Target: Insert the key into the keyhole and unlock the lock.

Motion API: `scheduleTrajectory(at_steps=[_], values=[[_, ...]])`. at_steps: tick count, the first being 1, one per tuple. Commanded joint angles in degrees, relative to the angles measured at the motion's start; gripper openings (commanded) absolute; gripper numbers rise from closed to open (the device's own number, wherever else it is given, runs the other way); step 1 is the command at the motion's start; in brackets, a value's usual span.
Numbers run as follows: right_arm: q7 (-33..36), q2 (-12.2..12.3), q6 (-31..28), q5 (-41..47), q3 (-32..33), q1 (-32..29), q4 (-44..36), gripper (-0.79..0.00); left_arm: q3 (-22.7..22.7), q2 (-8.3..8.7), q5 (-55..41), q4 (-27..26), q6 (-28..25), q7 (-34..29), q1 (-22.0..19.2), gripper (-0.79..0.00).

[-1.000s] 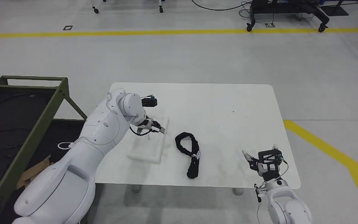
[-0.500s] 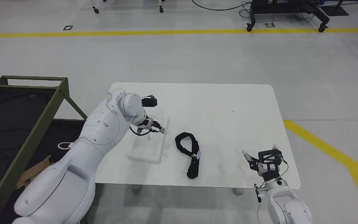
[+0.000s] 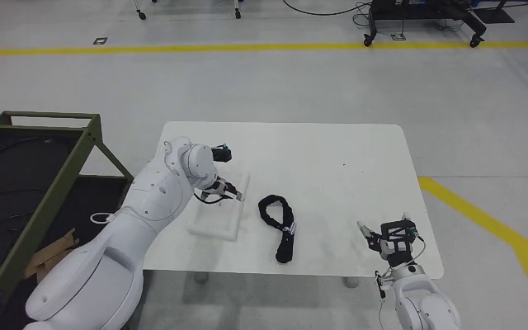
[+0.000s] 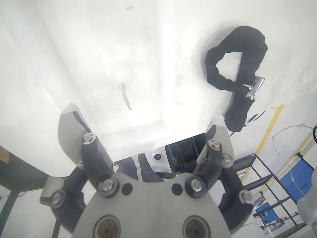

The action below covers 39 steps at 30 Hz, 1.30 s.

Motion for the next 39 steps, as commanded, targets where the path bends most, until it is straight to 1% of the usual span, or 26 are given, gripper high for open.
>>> scheduleTrajectory(at_steps=[1,3,4,5,6,9,10,13,15,18,22,23,24,27,32,35,37,39], values=[[0.0,0.0,0.0,0.0,0.0,0.0,0.0,0.0,0.08,-0.32,-0.2,1.0,-0.02,-0.11,-0.04,0.0],[0.0,0.0,0.0,0.0,0.0,0.0,0.0,0.0,0.22,-0.64,-0.08,2.17,0.24,0.34,-0.07,-0.037],[0.0,0.0,0.0,0.0,0.0,0.0,0.0,0.0,0.34,-0.81,0.23,2.79,0.91,0.89,-0.15,-0.074],[0.0,0.0,0.0,0.0,0.0,0.0,0.0,0.0,0.54,-1.01,0.72,3.3,1.8,1.57,-0.21,-0.154],[0.0,0.0,0.0,0.0,0.0,0.0,0.0,0.0,0.67,-1.22,0.98,3.73,2.39,2.16,-0.22,-0.203],[0.0,0.0,0.0,0.0,0.0,0.0,0.0,0.0,0.79,-1.74,1.12,5.35,2.68,2.89,-0.47,-0.249],[0.0,0.0,0.0,0.0,0.0,0.0,0.0,0.0,0.87,-1.92,1.29,5.83,2.82,3.18,-0.56,-0.329],[0.0,0.0,0.0,0.0,0.0,0.0,0.0,0.0,1.05,-2.45,1.6,6.8,2.12,4.67,-0.69,-0.394],[0.0,0.0,0.0,0.0,0.0,0.0,0.0,0.0,1.45,-2.84,2.66,7.26,2.73,7.08,-0.58,-0.406],[0.0,0.0,0.0,0.0,0.0,0.0,0.0,0.0,2.04,-3.49,3.86,7.94,3.06,8.85,-0.42,-0.413],[0.0,0.0,0.0,0.0,0.0,0.0,0.0,0.0,2.48,-4.4,4.45,9.31,3.0,9.37,-0.56,-0.428],[0.0,0.0,0.0,0.0,0.0,0.0,0.0,0.0,2.49,-4.61,4.38,9.65,2.6,9.34,-0.6,-0.474],[0.0,0.0,0.0,0.0,0.0,0.0,0.0,0.0,2.5,-4.8,4.36,10.04,2.39,9.39,-0.71,-0.496],[0.0,0.0,0.0,0.0,0.0,0.0,0.0,0.0,2.28,-5.26,3.96,11.06,1.4,9.47,-1.1,-0.502],[0.0,0.0,0.0,0.0,0.0,0.0,0.0,0.0,1.61,-5.61,3.11,12.92,-0.58,8.82,-1.92,-0.56],[0.0,0.0,0.0,0.0,0.0,0.0,0.0,0.0,1.53,-5.83,3.24,13.34,-1.22,8.54,-2.03,-0.56],[0.0,0.0,0.0,0.0,0.0,0.0,0.0,0.0,1.47,-5.94,3.32,13.59,-1.66,8.33,-2.08,-0.588],[0.0,0.0,0.0,0.0,0.0,0.0,0.0,0.0,1.44,-6.05,3.54,13.79,-1.72,8.36,-2.12,-0.588]])
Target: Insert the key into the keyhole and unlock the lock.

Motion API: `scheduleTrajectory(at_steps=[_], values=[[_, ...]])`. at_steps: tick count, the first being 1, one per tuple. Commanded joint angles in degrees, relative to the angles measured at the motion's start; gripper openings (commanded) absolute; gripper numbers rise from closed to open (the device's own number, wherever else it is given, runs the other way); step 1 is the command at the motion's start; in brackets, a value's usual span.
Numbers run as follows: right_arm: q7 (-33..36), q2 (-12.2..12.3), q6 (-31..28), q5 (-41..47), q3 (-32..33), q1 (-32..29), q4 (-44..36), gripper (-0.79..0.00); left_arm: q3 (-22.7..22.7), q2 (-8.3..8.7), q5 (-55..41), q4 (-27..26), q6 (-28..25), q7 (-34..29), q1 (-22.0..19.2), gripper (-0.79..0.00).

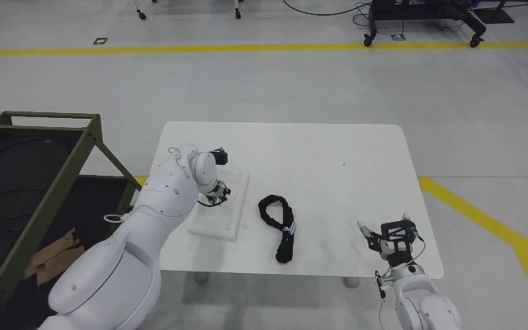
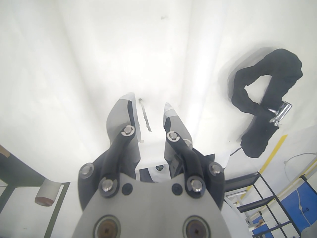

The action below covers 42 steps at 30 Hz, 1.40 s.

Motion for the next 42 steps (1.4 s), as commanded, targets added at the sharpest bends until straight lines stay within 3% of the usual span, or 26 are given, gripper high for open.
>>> scheduleTrajectory(at_steps=[1,8,9,10,11,20,29,33,42], values=[[0.0,0.0,0.0,0.0,0.0,0.0,0.0,0.0,-0.01,-0.13,0.24,0.16,0.01,0.1,0.02,-0.588],[0.0,0.0,0.0,0.0,0.0,0.0,0.0,0.0,-0.06,-0.59,0.94,1.03,0.13,-0.18,-0.09,-0.674],[0.0,0.0,0.0,0.0,0.0,0.0,0.0,0.0,-0.09,-0.66,0.98,1.13,0.1,-0.22,-0.11,-0.699],[0.0,0.0,0.0,0.0,0.0,0.0,0.0,0.0,-0.13,-0.71,1.05,1.25,0.15,-0.14,-0.12,-0.776],[0.0,0.0,0.0,0.0,0.0,0.0,0.0,0.0,-0.12,-0.78,1.18,1.34,0.15,-0.13,-0.09,-0.785],[0.0,0.0,0.0,0.0,0.0,0.0,0.0,0.0,-0.84,-0.93,1.3,2.5,0.41,-0.13,-1.06,-0.785],[0.0,0.0,0.0,0.0,0.0,0.0,0.0,0.0,-3.6,1.14,-0.31,4.3,-2.44,2.4,-4.03,-0.785],[0.0,0.0,0.0,0.0,0.0,0.0,0.0,0.0,-6.44,2.9,-4.28,5.97,-7.65,4.56,-4.6,-0.785],[0.0,0.0,0.0,0.0,0.0,0.0,0.0,0.0,-14.77,8.57,-19.21,12.84,-34.92,-2.29,-5.28,-0.785]])
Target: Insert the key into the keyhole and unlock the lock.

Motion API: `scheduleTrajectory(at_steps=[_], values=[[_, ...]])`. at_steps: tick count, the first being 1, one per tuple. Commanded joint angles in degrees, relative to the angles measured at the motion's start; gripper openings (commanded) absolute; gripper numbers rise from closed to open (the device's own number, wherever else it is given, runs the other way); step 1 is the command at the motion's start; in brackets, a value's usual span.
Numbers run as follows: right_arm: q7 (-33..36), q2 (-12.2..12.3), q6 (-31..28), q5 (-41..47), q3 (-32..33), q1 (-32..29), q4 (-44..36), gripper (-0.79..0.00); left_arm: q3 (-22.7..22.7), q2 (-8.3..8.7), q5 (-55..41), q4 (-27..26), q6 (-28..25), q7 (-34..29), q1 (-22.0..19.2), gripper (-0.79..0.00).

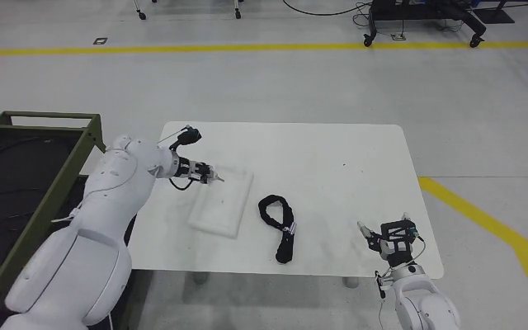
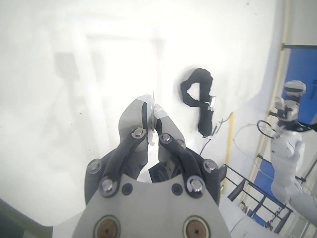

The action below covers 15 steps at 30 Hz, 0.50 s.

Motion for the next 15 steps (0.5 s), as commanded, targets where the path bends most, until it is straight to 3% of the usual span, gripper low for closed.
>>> scheduleTrajectory(at_steps=[1,4,10,15], values=[[0.0,0.0,0.0,0.0,0.0,0.0,0.0,0.0,-1.88,1.17,-4.04,1.1,-5.84,-3.2,0.32,-0.785],[0.0,0.0,0.0,0.0,0.0,0.0,0.0,0.0,-3.44,2.57,-8.2,-2.78,-5.43,-3.63,2.71,-0.785],[0.0,0.0,0.0,0.0,0.0,0.0,0.0,0.0,-4.55,9.47,-17.54,-21.8,-3.49,-5.59,12.17,-0.785],[0.0,0.0,0.0,0.0,0.0,0.0,0.0,0.0,-4.55,9.47,-17.54,-21.8,-3.49,-5.59,12.17,-0.785]])
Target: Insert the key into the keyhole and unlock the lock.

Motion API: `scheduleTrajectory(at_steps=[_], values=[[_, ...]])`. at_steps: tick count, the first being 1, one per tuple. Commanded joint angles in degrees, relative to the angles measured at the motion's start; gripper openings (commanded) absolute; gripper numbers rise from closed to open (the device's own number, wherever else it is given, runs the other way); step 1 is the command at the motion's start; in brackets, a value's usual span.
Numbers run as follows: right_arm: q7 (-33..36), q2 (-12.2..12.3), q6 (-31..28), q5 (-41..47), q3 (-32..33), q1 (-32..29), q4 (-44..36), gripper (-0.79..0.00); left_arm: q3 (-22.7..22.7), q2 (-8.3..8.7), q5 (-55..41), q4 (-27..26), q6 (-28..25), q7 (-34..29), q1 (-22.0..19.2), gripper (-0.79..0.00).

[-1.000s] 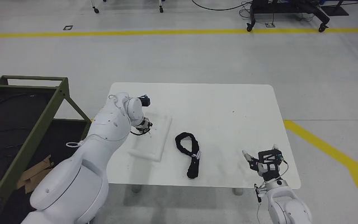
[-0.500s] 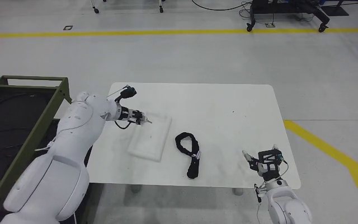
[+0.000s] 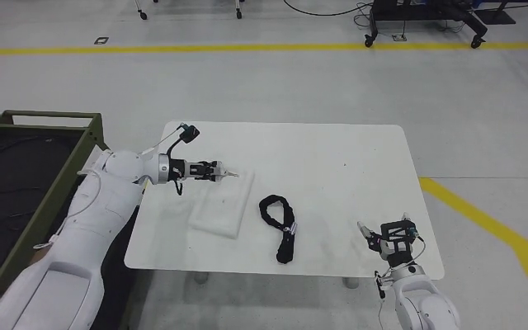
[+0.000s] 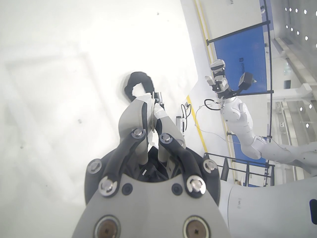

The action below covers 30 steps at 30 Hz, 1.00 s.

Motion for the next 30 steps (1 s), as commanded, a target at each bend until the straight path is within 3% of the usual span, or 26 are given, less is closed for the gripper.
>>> scheduleTrajectory(at_steps=[1,20,26,30], values=[[0.0,0.0,0.0,0.0,0.0,0.0,0.0,0.0,0.01,-0.02,0.19,2.26,-0.02,0.01,-0.05,-0.785],[0.0,0.0,0.0,0.0,0.0,0.0,0.0,0.0,-0.03,-0.03,0.09,2.0,0.02,0.43,0.16,-0.785],[0.0,0.0,0.0,0.0,0.0,0.0,0.0,0.0,-2.69,1.98,-9.56,-9.21,-0.62,0.65,6.55,-0.785],[0.0,0.0,0.0,0.0,0.0,0.0,0.0,0.0,-9.29,6.51,-22.08,-24.37,5.3,-5.29,14.17,-0.785]])
